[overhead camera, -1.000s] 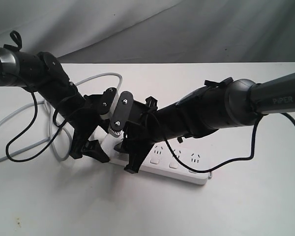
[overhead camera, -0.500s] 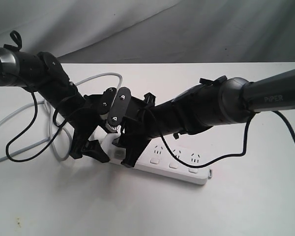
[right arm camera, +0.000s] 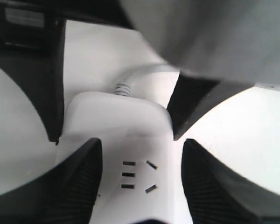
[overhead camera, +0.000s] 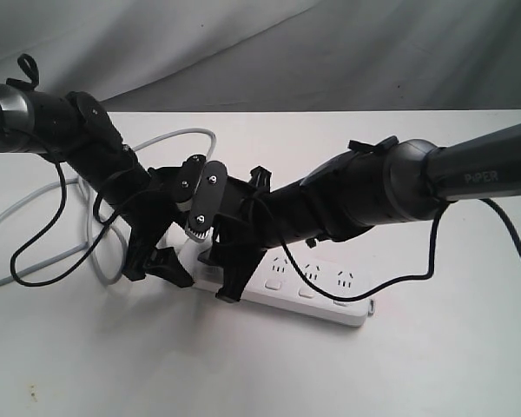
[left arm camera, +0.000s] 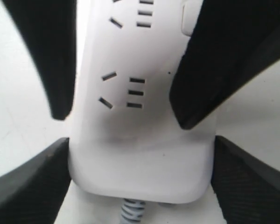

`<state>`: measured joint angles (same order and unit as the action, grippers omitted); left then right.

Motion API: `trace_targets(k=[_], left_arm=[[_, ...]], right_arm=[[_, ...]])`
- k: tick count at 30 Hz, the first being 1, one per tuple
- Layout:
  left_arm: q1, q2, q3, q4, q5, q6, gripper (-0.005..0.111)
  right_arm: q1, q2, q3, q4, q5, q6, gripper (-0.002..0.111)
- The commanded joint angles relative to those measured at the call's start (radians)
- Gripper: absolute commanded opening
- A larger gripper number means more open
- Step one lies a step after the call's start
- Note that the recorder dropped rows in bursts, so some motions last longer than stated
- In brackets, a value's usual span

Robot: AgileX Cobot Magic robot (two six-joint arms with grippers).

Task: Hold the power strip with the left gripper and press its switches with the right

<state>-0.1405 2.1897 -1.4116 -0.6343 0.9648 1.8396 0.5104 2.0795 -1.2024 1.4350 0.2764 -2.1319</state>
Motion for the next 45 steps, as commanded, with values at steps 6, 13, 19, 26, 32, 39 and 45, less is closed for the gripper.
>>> trace_targets(k=[6,13,19,26,32,39,45], left_arm=[[-0.004,-0.001,-0.001,0.023,-0.001,-0.005,0.067],[-0.004,-0.001,-0.001,0.023,-0.001,-0.005,0.067],[-0.004,-0.001,-0.001,0.023,-0.001,-0.005,0.067],[-0.004,-0.001,-0.001,0.023,-0.001,-0.005,0.067],[-0.004,-0.001,-0.001,0.023,-0.001,-0.005,0.067],[-0.004,-0.001,-0.001,0.023,-0.001,-0.005,0.067],[-0.004,-0.001,-0.001,0.023,-0.001,-0.005,0.067]], right_arm=[[0.006,-0.002,0.019,-0.023,0.001,-0.011,0.049],[0.006,0.018,0.019,-0.038,0.003,-0.011,0.049],[0.006,0.023,0.019,-0.048,0.003,-0.011,0.049],[0.006,0.023,0.019,-0.108,0.003,-0.011,0.048],[0.010,0.054,0.019,-0.129,0.003,-0.011,0.048],[0.015,0.071,0.019,-0.129,-0.002,-0.011,0.048],[0.015,0.044,0.019,-0.129,-0.002,-0.011,0.048]])
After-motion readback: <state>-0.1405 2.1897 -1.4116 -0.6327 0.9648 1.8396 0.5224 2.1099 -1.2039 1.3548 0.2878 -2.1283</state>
